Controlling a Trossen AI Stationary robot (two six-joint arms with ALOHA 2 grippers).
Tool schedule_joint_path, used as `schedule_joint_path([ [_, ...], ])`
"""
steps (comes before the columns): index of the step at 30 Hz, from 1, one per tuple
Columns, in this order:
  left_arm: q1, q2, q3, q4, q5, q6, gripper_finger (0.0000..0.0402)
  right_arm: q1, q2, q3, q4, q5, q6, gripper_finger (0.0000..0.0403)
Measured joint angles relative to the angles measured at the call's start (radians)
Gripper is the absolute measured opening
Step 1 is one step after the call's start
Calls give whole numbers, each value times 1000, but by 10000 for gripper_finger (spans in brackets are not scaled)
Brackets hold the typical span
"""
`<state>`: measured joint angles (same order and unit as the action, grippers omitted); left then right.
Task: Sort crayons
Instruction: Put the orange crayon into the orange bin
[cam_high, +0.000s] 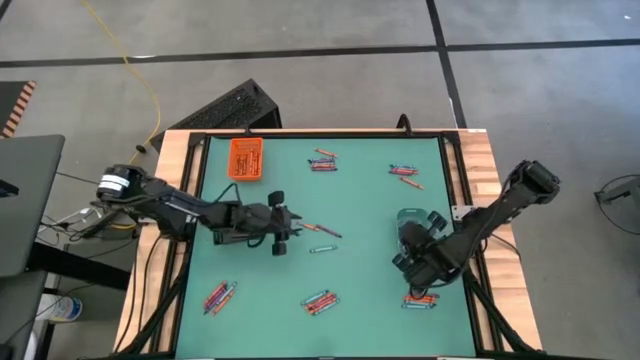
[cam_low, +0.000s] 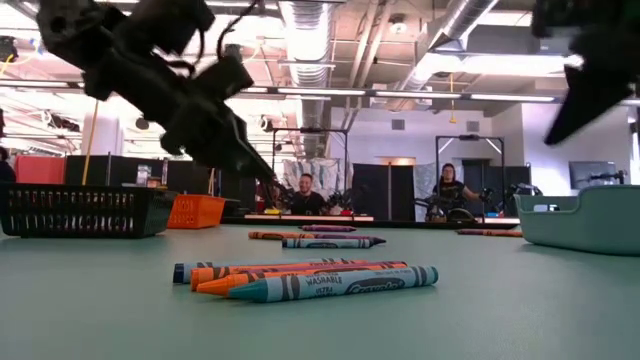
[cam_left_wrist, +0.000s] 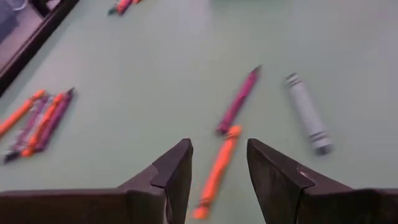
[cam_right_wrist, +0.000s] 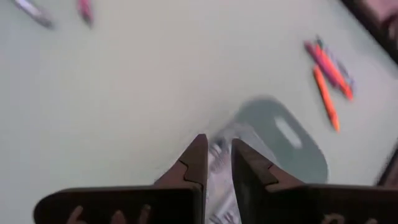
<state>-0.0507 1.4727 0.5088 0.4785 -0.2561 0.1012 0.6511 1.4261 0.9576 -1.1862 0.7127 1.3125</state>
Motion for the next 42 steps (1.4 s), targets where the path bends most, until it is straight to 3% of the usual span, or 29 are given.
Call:
schedule_joint_path([
  [2,42,33,9,-1,32,30,144,9,0,26,37,38,-57,66],
  [8,129,151,57,-4,256,55,144,17,0,74,225,91,-316,66],
  [15,153,217,126,-30,264,119,144,14,0,74,373,99,-496,65],
  [34,158,216,138,-192,322,60,142,14,0,74,373,102,-502,65],
  [42,157,215,138,-221,278,35,92,14,0,74,372,105,-502,65],
])
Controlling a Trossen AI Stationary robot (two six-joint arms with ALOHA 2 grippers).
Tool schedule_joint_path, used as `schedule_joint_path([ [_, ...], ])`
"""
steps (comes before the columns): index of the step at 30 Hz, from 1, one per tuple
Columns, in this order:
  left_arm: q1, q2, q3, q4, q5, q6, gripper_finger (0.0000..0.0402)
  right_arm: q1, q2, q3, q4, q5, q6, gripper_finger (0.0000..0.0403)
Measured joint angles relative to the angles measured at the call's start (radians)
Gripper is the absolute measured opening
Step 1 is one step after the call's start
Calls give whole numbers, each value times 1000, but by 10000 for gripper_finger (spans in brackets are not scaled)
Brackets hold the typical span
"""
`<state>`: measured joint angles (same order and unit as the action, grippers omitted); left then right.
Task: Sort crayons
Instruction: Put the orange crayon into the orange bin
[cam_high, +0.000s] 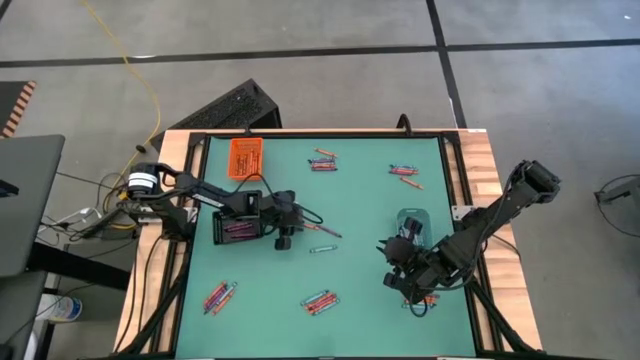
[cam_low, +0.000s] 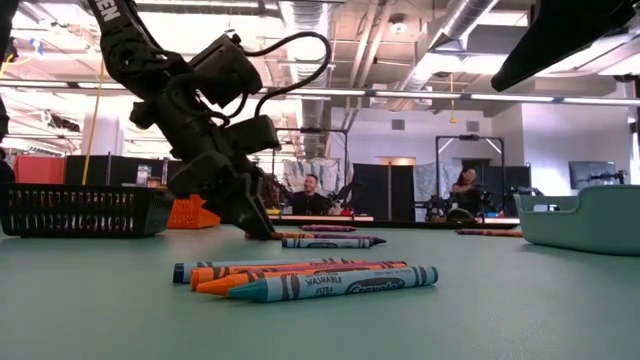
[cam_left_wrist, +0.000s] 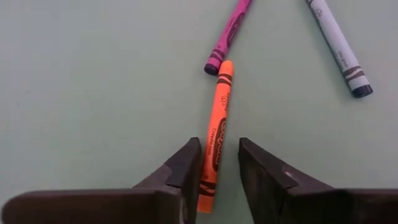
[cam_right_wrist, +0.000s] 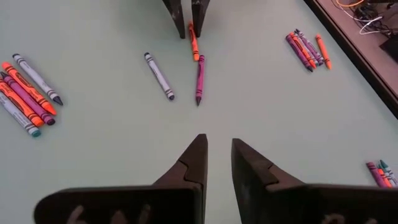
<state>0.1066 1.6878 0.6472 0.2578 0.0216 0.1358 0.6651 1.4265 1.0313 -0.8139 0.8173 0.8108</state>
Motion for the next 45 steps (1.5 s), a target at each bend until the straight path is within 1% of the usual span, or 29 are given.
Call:
schedule_joint_path([
  [5,0,0,0,-42,-9,-9,47,0,0,0,0,0,0,66],
  [10,0,-1,-1,-25,-11,-18,9,0,0,0,0,0,0,66],
  [12,0,-1,-1,-9,-11,-22,7,0,0,0,0,0,0,66],
  [19,-2,-20,-2,-1,-7,-2,20,0,0,0,0,0,1,66],
  [24,-3,-95,-4,-16,-22,-2,16,0,0,0,1,0,1,66],
  [27,-3,-167,-4,-40,-83,-2,15,0,0,-1,5,11,1,66],
  [29,-3,-223,-4,-55,-153,-1,15,0,0,-1,11,28,1,66],
  [32,2,-305,-3,-92,-321,-23,15,0,0,-1,12,41,1,66],
  [34,20,-358,-3,-139,-449,-78,15,0,0,-1,15,44,1,66],
  [37,74,-430,-2,-235,-560,-165,15,0,1,-1,24,55,0,66],
  [39,128,-467,-2,-326,-605,-240,14,0,2,-1,29,65,0,66],
  [41,200,-491,-2,-416,-621,-342,14,0,2,-1,32,73,0,66],
  [45,350,-494,-2,-534,-595,-468,14,0,2,-1,35,76,-6,66],
])
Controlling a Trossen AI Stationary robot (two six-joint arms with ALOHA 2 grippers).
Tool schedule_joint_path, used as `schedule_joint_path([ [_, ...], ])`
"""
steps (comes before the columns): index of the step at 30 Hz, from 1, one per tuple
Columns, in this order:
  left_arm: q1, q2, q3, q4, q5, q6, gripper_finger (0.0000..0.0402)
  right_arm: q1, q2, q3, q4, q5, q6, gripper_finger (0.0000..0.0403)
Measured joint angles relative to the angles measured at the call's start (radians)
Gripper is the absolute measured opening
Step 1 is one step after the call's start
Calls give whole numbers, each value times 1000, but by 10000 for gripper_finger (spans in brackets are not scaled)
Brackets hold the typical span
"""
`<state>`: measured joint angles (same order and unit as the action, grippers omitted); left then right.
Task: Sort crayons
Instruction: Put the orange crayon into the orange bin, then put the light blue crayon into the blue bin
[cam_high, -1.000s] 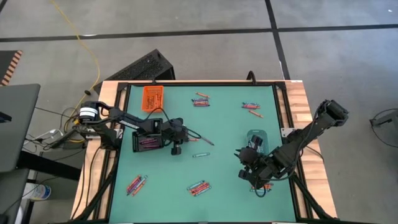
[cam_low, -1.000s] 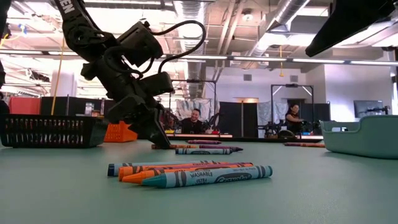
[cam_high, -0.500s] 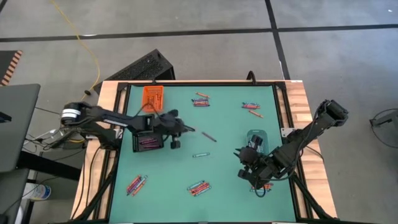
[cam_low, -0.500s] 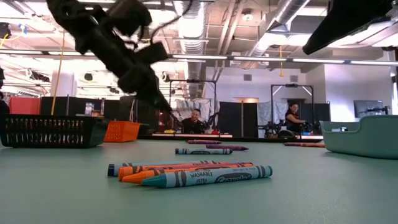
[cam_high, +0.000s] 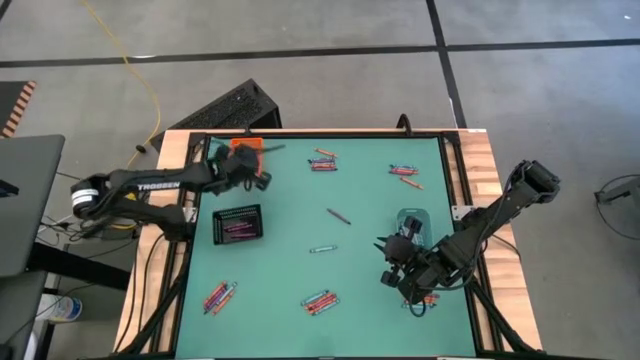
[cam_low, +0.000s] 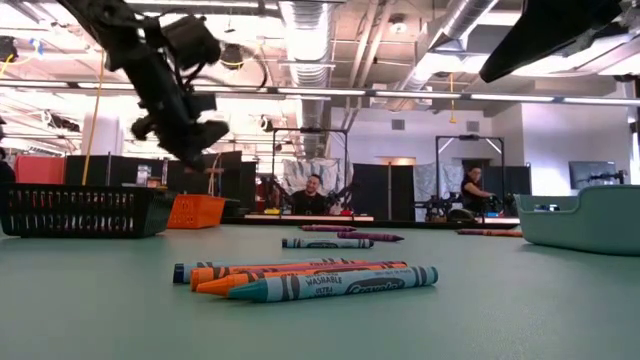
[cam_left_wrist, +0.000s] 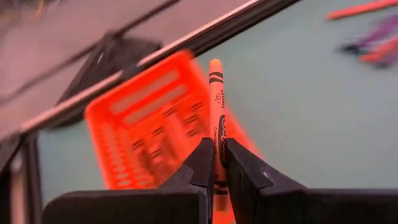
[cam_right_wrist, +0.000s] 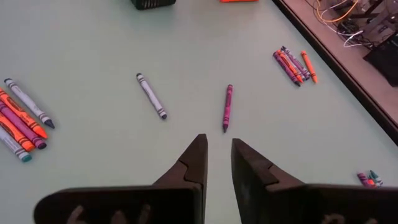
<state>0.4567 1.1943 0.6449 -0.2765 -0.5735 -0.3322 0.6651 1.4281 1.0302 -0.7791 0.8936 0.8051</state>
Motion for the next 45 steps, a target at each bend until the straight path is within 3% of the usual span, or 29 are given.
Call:
schedule_joint_path([
  [7,138,63,0,-18,65,-46,14,-4,0,0,3,0,-2,66],
  [11,142,102,0,-6,64,-31,20,-21,0,0,2,0,-3,66],
  [17,142,133,0,5,55,-18,69,-38,0,0,2,-1,-2,66],
  [23,139,122,0,8,37,43,116,-37,0,0,2,-1,-2,66],
  [29,96,75,0,39,46,62,134,-46,0,0,2,-1,-2,66],
  [34,-25,48,0,76,149,61,134,-59,0,-30,30,-2,-2,66],
  [39,-262,49,-42,254,307,101,133,-100,0,-56,32,-5,22,66],
  [42,-434,49,-65,383,325,139,133,-163,-9,-56,19,-35,5,66],
  [45,-596,49,-68,449,304,186,133,-271,-15,-55,19,-132,-68,66],
])
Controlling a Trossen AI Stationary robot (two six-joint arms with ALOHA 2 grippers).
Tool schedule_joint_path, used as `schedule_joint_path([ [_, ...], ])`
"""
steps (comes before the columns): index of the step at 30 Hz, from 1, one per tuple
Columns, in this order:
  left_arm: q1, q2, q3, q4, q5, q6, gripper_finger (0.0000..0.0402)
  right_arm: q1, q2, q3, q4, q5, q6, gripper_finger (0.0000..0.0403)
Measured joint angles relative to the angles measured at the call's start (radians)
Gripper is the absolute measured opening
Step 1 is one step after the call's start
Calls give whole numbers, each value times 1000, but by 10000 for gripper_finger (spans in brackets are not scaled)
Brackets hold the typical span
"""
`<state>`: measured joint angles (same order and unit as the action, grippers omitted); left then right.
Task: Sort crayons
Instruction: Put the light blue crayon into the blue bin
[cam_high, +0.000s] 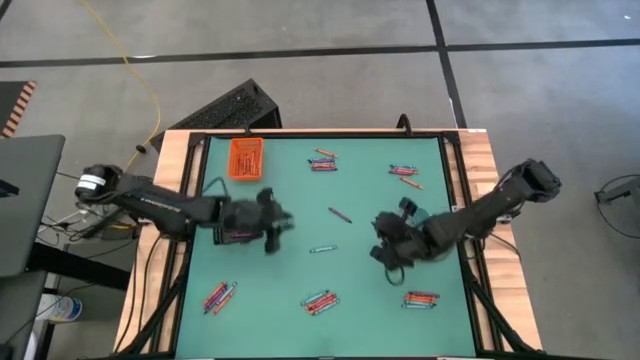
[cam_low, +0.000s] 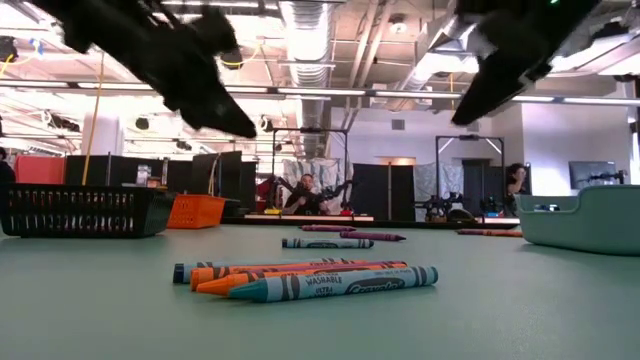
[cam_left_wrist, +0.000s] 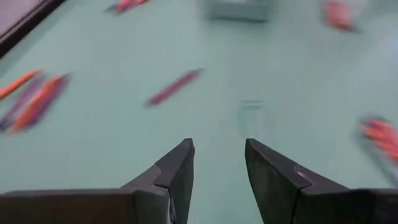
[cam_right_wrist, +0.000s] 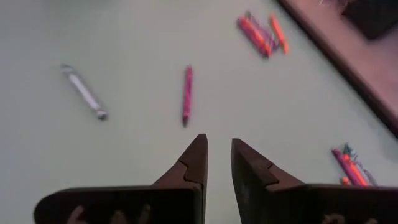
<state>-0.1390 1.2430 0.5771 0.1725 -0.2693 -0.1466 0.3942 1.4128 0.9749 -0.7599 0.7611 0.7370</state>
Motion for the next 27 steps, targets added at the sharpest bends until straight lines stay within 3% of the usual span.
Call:
schedule_joint_path([
  [4,-179,0,-1,39,-130,19,133,-169,19,0,80,-131,-127,66],
  [7,-266,2,-4,38,-224,-6,133,-244,40,0,140,-173,-224,66],
  [10,-318,2,-21,41,-256,-25,133,-316,41,1,109,-184,-265,66],
  [15,-341,2,-55,91,-265,-32,133,-529,41,2,52,-306,-336,66],
  [23,-341,2,-58,116,-267,-25,133,-939,59,3,25,-517,-655,66],
  [27,-336,2,-58,117,-267,-19,133,-1080,126,48,-42,-531,-783,66],
])
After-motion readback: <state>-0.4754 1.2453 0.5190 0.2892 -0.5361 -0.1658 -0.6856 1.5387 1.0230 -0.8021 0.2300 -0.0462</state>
